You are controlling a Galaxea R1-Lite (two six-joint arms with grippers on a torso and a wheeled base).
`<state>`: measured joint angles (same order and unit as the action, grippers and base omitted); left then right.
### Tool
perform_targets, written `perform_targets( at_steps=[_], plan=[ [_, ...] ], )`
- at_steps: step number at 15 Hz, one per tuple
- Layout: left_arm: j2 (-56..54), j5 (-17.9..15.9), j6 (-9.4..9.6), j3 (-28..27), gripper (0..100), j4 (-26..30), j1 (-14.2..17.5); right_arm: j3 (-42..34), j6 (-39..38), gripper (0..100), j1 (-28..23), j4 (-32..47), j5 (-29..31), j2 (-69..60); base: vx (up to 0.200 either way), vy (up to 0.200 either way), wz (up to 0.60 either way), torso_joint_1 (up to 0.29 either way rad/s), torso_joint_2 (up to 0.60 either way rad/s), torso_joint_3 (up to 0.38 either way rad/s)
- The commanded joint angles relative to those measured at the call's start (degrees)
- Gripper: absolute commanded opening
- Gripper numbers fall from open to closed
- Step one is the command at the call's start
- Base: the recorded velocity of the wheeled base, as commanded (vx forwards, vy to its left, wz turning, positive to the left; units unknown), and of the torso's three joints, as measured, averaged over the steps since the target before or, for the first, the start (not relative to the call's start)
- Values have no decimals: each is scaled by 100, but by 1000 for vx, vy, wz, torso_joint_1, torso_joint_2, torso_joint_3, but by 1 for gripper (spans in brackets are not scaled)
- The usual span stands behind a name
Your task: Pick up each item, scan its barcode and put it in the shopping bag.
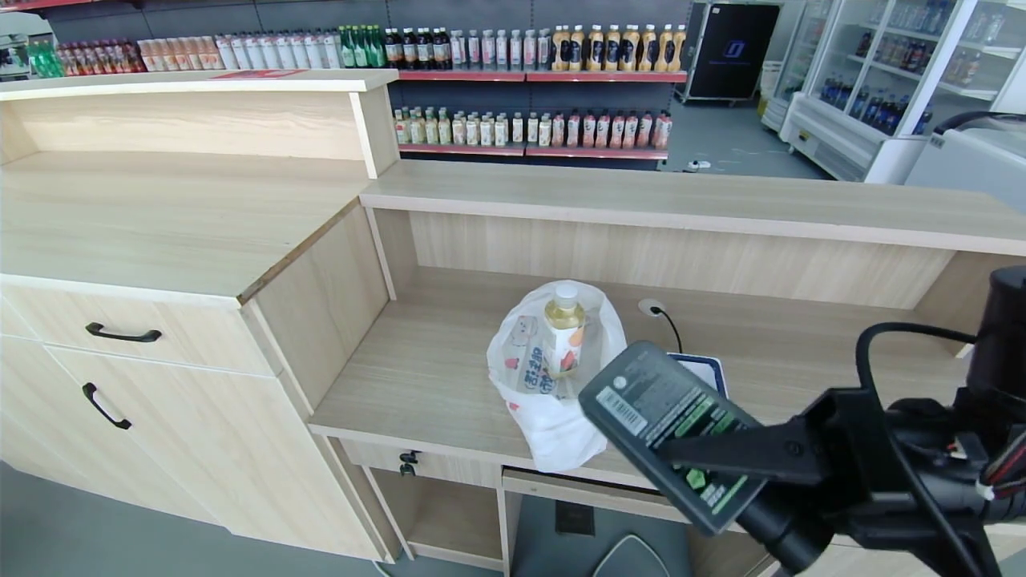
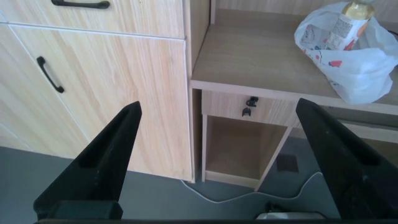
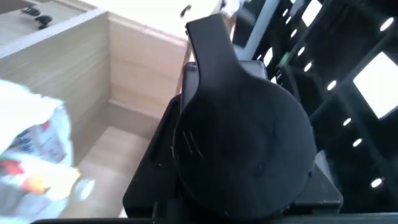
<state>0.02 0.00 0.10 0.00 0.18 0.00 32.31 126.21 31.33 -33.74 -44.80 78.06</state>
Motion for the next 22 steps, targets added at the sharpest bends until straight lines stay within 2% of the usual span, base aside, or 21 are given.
perform_targets(
  at_steps=[1,2,3,4,6,8,11,12,13,14,15,16,17,18,20,22],
  plan=[
    [-2,0,-1,0,100,-1,0,-137,-3366,0,-2764,184,1439,-1126,0,0,0,0,0,0],
    [-2,0,-1,0,100,-1,0,-154,-4438,0,-3256,421,2169,-1372,0,0,0,0,0,0],
    [-2,0,-1,0,100,-1,0,-137,-5581,0,-3748,711,2546,-1592,0,0,0,0,0,0],
    [-2,0,-1,0,100,-1,0,-198,-6161,0,-4179,755,2511,-1697,0,0,0,0,0,0],
    [-2,0,-1,0,100,-1,0,-216,-6574,0,-4715,738,2511,-1645,0,0,0,0,0,0],
    [-2,0,-1,0,100,-1,0,-242,-6943,0,-4768,738,2494,-1495,0,0,0,0,0,0],
    [-2,0,-1,0,100,-1,0,-40,-8086,0,-4653,711,2590,-1231,0,0,600,1,5,2],
    [6,0,-1,0,100,-1,0,347,-8877,0,-4610,746,3144,-845,0,0,600,-2,2,-7],
    [-2,0,-1,0,100,-1,0,725,-9764,0,-4381,826,3337,-476,0,0,600,2,2,2],
    [-2,0,-1,0,100,-1,0,1050,-10907,0,-4161,1028,3179,-54,0,0,600,2,2,7],
    [-2,0,-1,0,100,-1,0,1296,-11751,0,-4232,1177,2872,315,0,0,0,0,0,0],
    [-2,0,-1,0,100,-1,0,1375,-12058,0,-4311,1239,2731,456,0,0,0,0,0,0],
    [-2,0,-1,0,100,-1,0,1630,-12726,0,-4495,1564,2766,1001,0,0,0,0,0,0],
    [-2,0,-1,0,100,-1,0,1823,-13096,0,-4513,1924,2722,1230,0,0,0,0,0,0],
    [-2,0,-1,0,100,-1,0,2219,-13922,0,-4671,2548,2072,1590,0,0,0,0,0,0],
    [-2,0,-1,0,100,-1,0,2518,-13895,0,-4917,3049,1588,1985,0,0,0,0,0,0]
  ],
)
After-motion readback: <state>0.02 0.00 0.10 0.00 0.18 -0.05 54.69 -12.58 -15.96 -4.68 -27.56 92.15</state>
